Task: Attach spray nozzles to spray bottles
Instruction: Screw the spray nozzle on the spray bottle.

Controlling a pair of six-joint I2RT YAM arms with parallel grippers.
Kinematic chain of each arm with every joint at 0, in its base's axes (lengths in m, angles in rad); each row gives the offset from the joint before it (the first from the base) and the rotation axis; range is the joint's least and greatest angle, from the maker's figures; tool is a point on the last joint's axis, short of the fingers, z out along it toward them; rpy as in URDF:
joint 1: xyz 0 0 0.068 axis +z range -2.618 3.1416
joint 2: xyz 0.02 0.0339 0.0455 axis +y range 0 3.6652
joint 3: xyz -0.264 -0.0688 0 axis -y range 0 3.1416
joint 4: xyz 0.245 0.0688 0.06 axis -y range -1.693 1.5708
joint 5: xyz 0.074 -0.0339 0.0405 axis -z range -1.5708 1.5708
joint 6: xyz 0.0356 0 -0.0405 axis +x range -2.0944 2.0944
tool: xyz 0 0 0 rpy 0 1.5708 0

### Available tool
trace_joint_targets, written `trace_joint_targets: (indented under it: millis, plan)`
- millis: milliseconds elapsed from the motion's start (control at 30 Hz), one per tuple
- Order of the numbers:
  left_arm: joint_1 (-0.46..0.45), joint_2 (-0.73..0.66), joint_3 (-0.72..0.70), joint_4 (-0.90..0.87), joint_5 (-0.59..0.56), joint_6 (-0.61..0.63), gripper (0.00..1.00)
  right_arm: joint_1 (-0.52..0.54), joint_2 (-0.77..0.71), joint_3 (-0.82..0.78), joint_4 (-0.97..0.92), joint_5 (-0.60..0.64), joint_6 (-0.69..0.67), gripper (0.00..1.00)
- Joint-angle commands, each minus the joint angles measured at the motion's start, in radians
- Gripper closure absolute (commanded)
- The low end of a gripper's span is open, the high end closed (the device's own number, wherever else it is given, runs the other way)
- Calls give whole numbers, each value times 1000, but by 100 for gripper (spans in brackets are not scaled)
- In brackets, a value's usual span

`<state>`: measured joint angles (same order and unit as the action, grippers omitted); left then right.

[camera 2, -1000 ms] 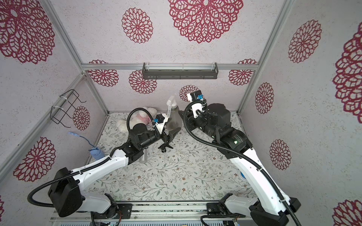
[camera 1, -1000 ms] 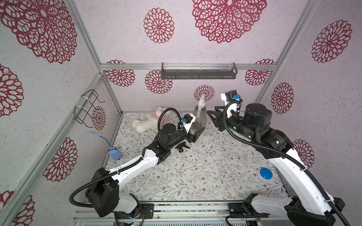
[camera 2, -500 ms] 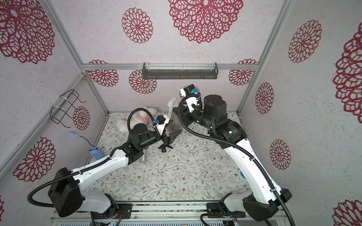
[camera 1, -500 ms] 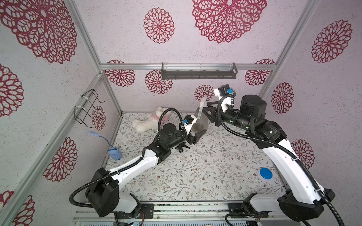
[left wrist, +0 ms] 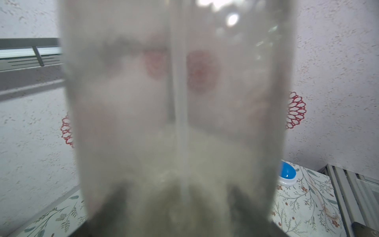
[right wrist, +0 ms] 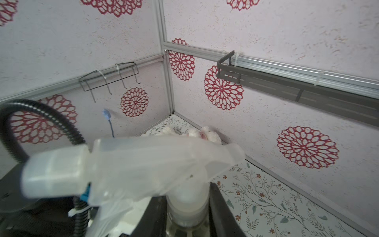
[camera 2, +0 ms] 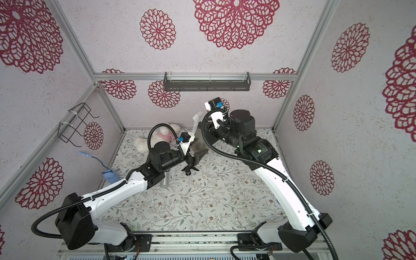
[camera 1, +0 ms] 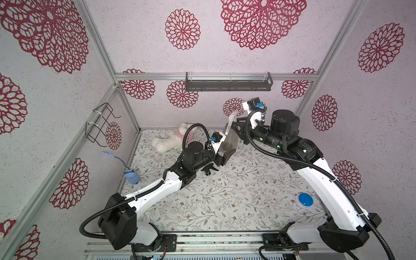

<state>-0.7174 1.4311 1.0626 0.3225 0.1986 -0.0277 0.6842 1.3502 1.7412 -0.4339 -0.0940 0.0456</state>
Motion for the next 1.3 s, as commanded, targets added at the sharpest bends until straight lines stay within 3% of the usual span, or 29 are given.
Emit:
trace_joint_targets:
  millis: [0, 133, 233, 333, 433, 533, 633, 733, 800, 1100, 1267]
  plan:
    - [-9, 10, 68, 39, -94, 18, 52, 140, 14, -19, 36, 317, 26, 75]
    - [-33, 39, 93, 61, -183, 43, 52, 249, 88, -6, 81, 691, 112, 77]
    - [-63, 56, 108, 73, -250, 80, 52, 301, 153, 25, 100, 879, 156, 78]
    - [-68, 68, 111, 87, -283, 81, 52, 344, 224, 79, 98, 1005, 146, 78]
    - [-69, 70, 105, 94, -315, 81, 52, 359, 260, 111, 87, 1026, 167, 78]
    - [-69, 65, 92, 104, -326, 86, 52, 359, 255, 111, 89, 967, 186, 74]
    - [-67, 54, 79, 97, -317, 86, 52, 359, 223, 116, 71, 862, 190, 60]
    - [-50, 35, 60, 85, -267, 70, 52, 357, 167, 112, 15, 719, 172, 41]
    - [-35, 22, 54, 67, -224, 53, 52, 352, 119, 89, -33, 653, 163, 34]
    - [1, -15, 45, -1, -57, 35, 52, 242, -166, -118, -45, 436, 107, 32]
    - [6, -20, 48, -23, 13, 25, 52, 100, -243, -184, -9, 179, 51, 36]
